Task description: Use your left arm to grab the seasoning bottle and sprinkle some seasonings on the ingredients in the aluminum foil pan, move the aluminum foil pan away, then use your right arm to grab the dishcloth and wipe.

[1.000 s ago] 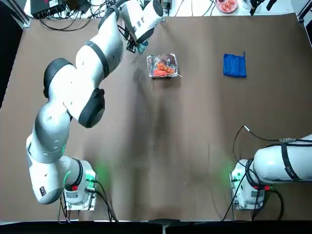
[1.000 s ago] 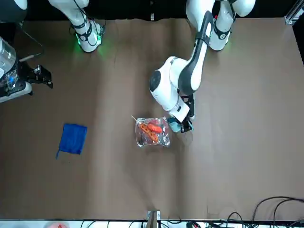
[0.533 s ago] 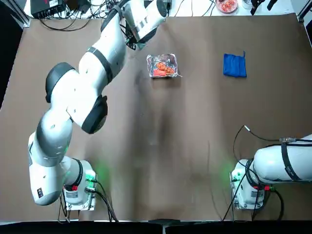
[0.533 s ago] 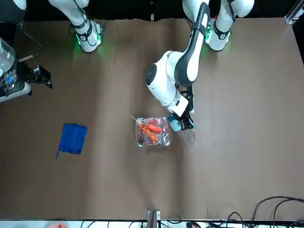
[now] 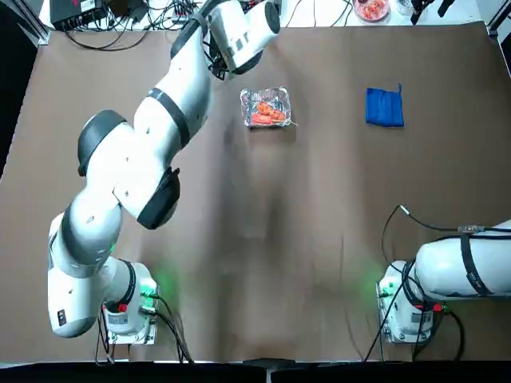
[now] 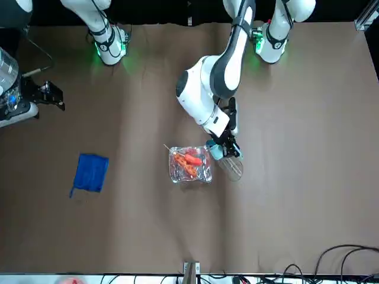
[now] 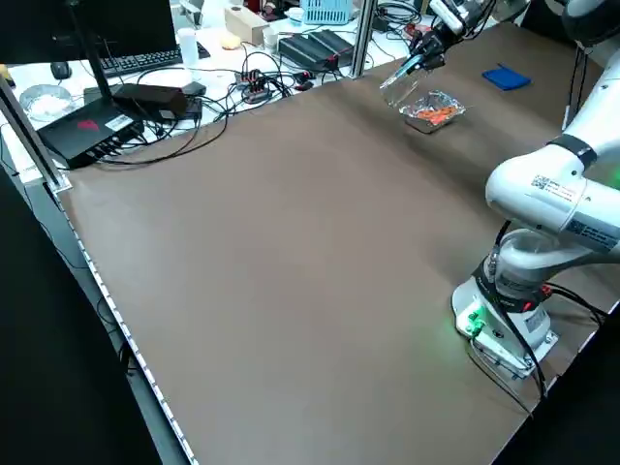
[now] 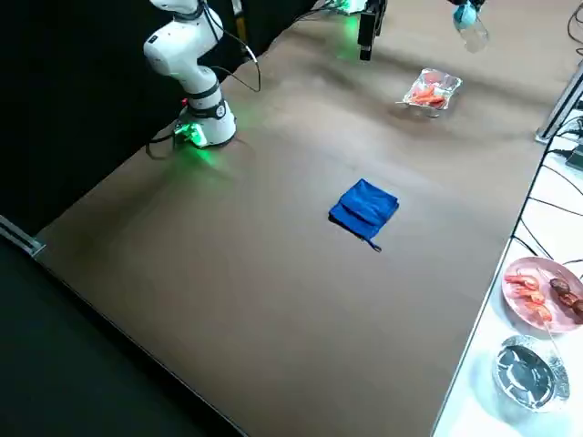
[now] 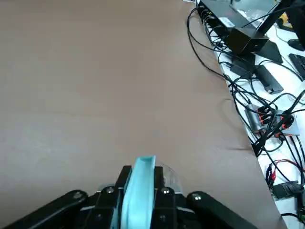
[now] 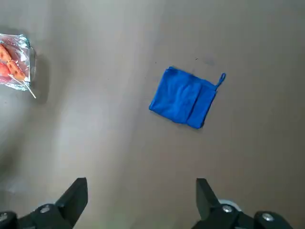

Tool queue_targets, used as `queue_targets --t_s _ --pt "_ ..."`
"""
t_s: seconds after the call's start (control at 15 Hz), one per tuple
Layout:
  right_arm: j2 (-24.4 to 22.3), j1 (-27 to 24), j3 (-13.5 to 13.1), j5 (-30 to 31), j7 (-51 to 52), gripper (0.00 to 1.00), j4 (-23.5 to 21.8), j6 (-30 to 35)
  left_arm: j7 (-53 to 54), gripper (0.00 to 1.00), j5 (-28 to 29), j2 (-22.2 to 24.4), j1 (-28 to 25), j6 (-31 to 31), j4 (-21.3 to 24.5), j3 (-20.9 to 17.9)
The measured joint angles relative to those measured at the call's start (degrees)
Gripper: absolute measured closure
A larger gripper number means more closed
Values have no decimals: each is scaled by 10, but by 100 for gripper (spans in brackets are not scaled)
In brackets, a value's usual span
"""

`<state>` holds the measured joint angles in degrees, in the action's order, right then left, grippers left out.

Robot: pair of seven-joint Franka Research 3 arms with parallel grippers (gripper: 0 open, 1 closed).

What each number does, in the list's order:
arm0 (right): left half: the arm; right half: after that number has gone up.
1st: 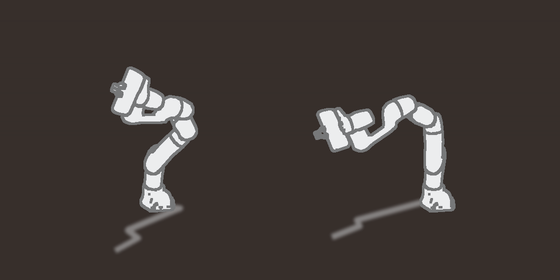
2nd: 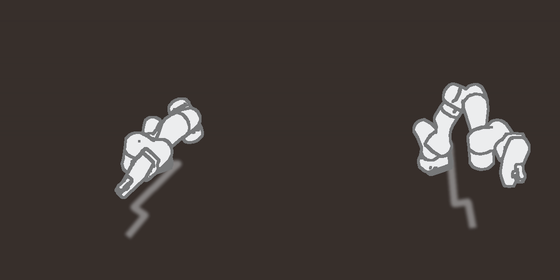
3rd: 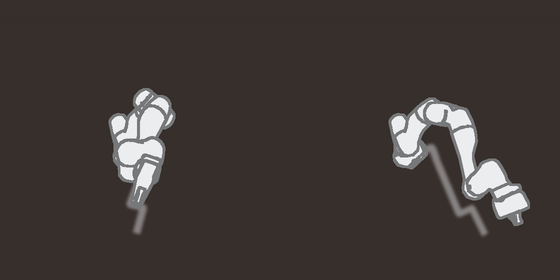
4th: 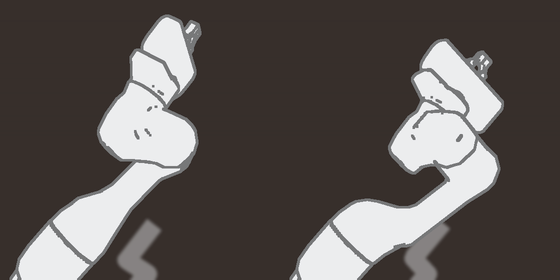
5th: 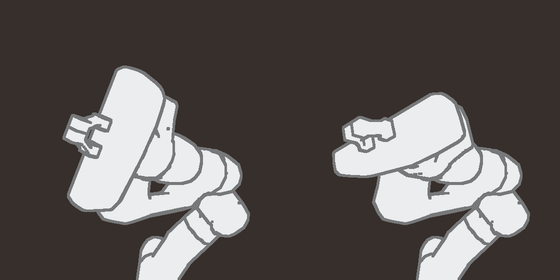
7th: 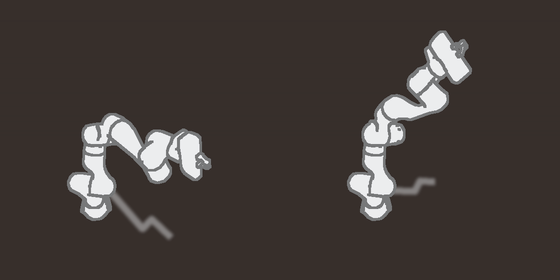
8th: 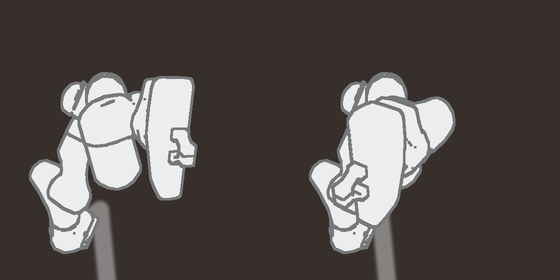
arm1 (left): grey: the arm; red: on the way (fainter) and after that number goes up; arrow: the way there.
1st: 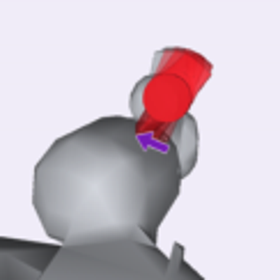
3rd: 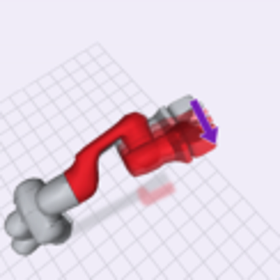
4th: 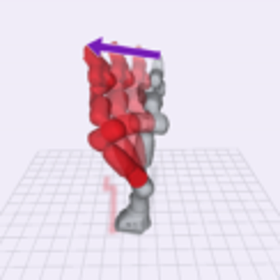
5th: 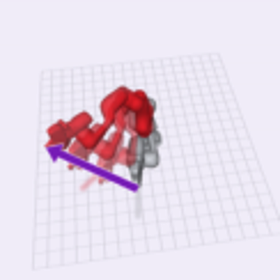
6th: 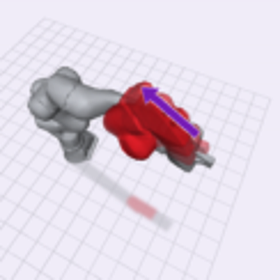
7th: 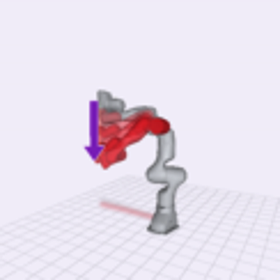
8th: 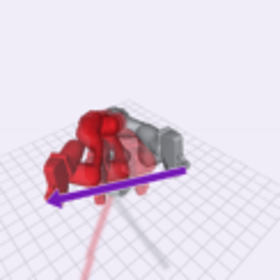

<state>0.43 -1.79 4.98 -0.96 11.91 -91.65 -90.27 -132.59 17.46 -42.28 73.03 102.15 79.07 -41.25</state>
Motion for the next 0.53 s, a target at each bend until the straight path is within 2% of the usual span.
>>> queue_targets --t_s 0.27,0.53 --pt "0 0 0 0 0 0 0 0 1 77 34 -29 7 0 0 0" --pt "0 0 0 0 0 0 0 0 29 77 43 -46 8 1 -2 0"
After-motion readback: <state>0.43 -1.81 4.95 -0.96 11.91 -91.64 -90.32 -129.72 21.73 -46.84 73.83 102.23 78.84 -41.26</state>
